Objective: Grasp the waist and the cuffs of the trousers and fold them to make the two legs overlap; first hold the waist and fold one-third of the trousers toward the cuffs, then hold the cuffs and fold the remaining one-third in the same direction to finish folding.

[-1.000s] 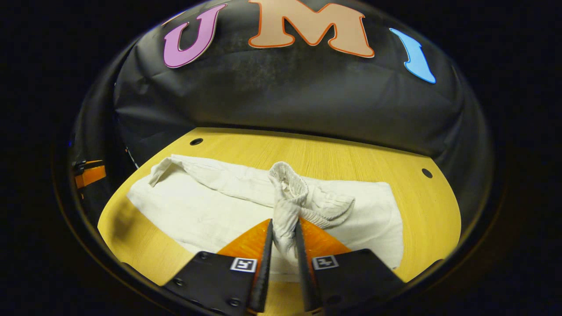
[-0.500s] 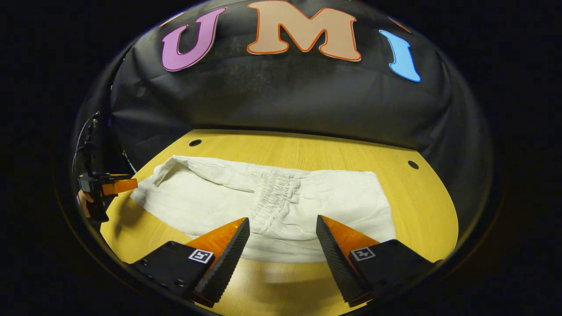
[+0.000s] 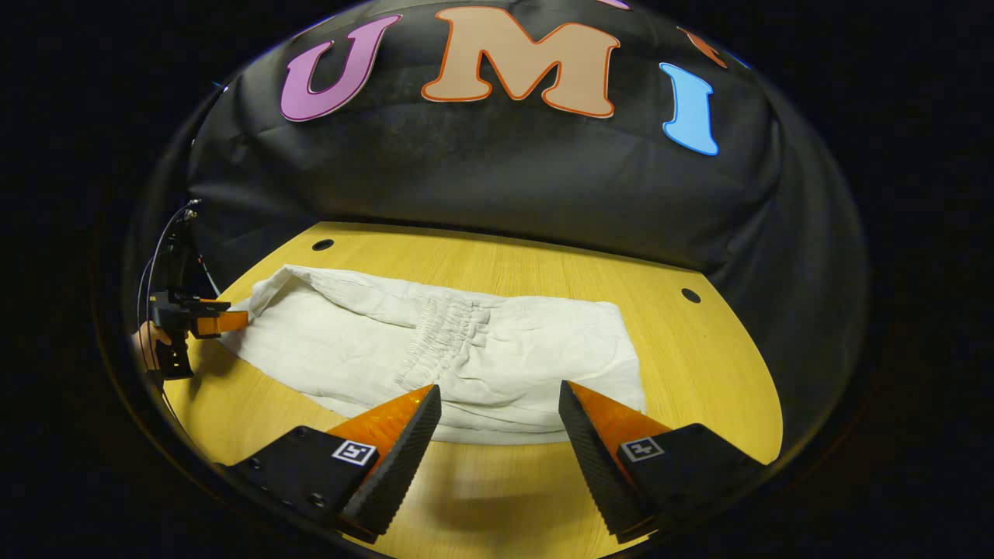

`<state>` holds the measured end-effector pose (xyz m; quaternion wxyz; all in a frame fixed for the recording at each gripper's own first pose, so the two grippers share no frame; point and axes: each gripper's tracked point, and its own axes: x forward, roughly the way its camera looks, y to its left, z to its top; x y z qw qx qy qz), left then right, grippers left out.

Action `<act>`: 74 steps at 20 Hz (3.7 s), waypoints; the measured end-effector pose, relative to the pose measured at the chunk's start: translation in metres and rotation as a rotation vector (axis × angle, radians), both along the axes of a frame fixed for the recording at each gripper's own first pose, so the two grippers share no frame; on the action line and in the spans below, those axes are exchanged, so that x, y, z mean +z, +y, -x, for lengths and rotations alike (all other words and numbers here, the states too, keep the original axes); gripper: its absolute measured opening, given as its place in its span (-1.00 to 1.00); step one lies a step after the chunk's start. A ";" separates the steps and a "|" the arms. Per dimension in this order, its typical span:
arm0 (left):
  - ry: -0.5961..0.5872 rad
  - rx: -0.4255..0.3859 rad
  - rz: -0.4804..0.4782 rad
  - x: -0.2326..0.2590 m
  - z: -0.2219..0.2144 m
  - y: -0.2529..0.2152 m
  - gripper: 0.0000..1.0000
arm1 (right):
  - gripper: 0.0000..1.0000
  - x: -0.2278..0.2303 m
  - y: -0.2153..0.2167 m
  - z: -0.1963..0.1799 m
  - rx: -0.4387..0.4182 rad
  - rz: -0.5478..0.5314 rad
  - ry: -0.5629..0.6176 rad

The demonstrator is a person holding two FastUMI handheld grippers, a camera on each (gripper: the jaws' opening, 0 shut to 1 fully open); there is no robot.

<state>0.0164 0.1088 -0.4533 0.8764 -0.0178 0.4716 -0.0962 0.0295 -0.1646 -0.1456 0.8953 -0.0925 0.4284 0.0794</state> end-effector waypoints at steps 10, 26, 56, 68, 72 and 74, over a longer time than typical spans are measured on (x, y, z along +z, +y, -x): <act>0.027 0.020 -0.043 0.003 -0.002 -0.033 -0.96 | 0.96 0.001 -0.035 0.003 -0.034 0.000 -0.004; -0.123 0.032 0.255 0.156 -0.070 -0.185 -1.00 | 0.96 0.016 -0.133 0.007 -0.100 -0.067 -0.014; -0.114 -0.375 0.310 0.124 -0.023 -0.524 -0.99 | 0.90 0.034 -0.311 0.039 -0.224 -0.112 -0.032; -0.325 -0.308 0.245 0.208 0.011 -0.443 0.92 | 0.89 0.081 -0.239 0.001 -0.142 -0.243 -0.171; -0.453 -0.190 0.185 0.266 0.010 -0.365 0.90 | 0.97 0.123 -0.188 -0.020 -0.105 -0.297 -0.280; -0.495 -0.144 0.154 0.288 0.012 -0.326 0.94 | 0.97 0.145 -0.164 -0.028 -0.085 -0.312 -0.328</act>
